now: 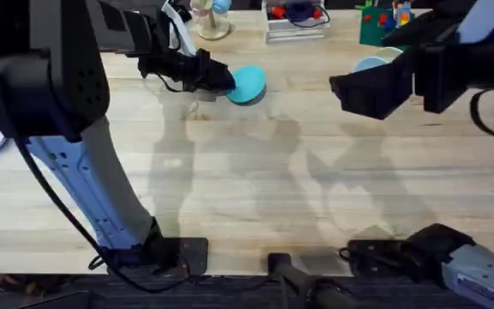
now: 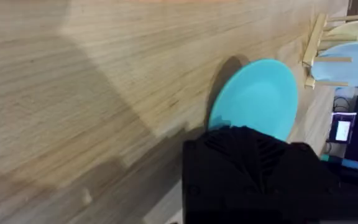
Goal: Pick up the plates from the table one by one and place each into a slot on the dish rack.
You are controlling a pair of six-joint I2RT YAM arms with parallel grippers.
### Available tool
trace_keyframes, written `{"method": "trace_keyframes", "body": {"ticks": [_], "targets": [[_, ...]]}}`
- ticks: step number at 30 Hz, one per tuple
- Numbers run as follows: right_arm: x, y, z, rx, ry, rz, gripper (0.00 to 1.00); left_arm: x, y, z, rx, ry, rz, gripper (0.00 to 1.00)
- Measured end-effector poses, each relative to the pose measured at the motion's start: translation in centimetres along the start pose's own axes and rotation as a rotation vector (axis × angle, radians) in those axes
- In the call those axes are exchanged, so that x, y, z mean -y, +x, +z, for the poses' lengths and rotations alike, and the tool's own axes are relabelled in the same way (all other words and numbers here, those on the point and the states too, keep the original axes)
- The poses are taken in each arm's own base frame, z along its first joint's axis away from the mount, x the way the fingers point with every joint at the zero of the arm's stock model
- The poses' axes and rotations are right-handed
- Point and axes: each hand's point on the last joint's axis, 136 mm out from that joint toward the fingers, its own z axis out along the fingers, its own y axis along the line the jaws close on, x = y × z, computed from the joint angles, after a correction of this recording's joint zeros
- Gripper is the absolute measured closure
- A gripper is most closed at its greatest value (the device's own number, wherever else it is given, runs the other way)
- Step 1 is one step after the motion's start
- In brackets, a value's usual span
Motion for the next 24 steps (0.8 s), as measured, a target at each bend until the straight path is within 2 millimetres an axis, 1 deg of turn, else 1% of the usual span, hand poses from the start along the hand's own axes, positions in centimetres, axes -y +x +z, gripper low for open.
{"method": "trace_keyframes", "body": {"ticks": [5,8,13,17,20,24], "targets": [[0.0,0.0,0.2,-0.005,-0.001,0.024,0.007,0.0,0.0,0.0,0.0,-0.001,-0.003,0.961],[0.1,0.2,1.1,-0.033,-0.004,0.052,0.007,0.0,0.0,0.0,0.0,-0.002,-0.004,0.961],[0.4,1.3,4.1,-0.126,-0.014,0.094,0.007,0.0,0.0,0.0,-0.001,-0.003,-0.005,0.961],[0.7,1.6,6.8,-0.172,-0.017,0.138,0.007,0.0,0.0,0.0,-0.002,-0.003,-0.006,0.961],[1.0,1.5,8.9,-0.186,-0.012,0.209,0.006,0.0,0.0,0.0,-0.002,-0.003,-0.006,0.961],[1.4,1.6,11.9,-0.204,0.003,0.362,0.007,0.0,0.0,0.0,-0.002,-0.003,-0.006,0.961]]}}
